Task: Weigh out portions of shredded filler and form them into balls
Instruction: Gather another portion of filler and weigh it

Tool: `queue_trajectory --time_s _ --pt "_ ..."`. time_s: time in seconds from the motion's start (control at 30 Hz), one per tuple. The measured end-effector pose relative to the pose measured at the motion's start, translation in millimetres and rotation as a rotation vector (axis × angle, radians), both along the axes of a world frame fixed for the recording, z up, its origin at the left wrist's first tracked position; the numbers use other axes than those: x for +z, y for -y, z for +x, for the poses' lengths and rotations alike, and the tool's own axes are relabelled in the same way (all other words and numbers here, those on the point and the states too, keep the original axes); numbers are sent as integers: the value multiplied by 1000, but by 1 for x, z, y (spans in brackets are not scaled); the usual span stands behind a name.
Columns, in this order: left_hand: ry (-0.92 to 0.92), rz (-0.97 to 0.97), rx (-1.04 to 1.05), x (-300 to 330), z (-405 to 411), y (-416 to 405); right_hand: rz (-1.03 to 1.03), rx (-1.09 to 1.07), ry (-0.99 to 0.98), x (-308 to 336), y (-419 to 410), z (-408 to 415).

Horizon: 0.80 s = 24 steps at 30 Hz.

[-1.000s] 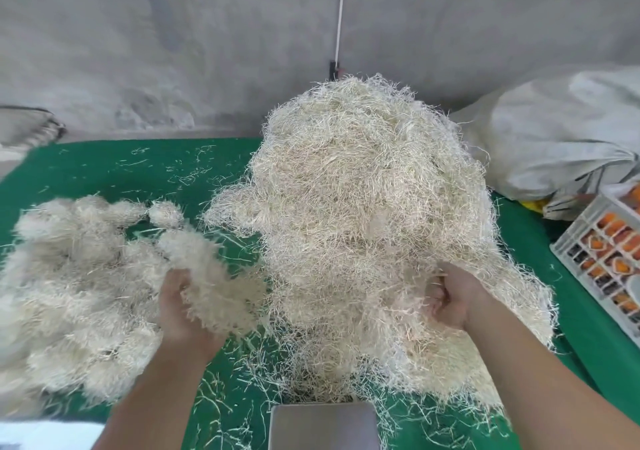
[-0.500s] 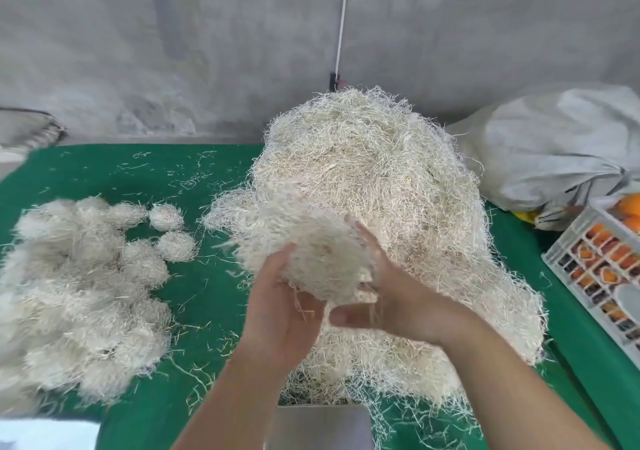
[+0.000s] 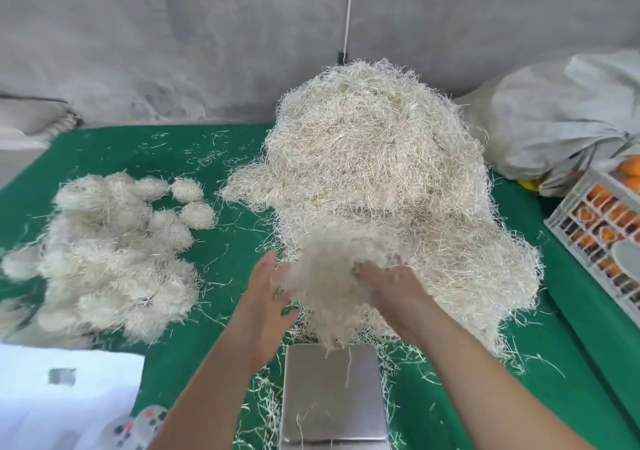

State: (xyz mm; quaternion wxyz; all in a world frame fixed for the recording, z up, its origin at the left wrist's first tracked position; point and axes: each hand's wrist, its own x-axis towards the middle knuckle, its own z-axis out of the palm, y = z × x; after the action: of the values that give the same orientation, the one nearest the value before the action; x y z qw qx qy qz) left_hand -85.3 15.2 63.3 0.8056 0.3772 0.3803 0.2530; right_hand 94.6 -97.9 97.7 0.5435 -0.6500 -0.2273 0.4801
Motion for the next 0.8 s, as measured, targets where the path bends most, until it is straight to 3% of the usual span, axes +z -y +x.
queue_trajectory --time_s 0.07,0.1,0.13,0.23,0.33,0.5,0.57,0.7,0.73,0.8 --pt "-72 -28 -216 5 8 22 -86 172 76 1 0 -23" --pt "-139 -9 -247 7 11 31 -56 274 207 -7 2 -30" --pt "-199 8 -215 6 15 36 -33 316 363 -5 1 -40" --pt "-219 -29 8 5 19 44 7 321 497 -17 2 -48" --pt "-175 -161 132 0 12 34 -18 448 339 -32 12 -39" --pt "-20 -219 227 4 26 38 122 295 3 -42 18 -45" --pt "46 -207 183 9 31 48 156 197 39 -42 15 -53" --pt "-392 136 161 11 17 49 155 -60 118 -35 16 -32" --pt "-426 165 217 8 12 44 159 -95 117 -35 17 -26" --pt "-257 105 293 6 5 42 161 -88 167 -40 17 -21"
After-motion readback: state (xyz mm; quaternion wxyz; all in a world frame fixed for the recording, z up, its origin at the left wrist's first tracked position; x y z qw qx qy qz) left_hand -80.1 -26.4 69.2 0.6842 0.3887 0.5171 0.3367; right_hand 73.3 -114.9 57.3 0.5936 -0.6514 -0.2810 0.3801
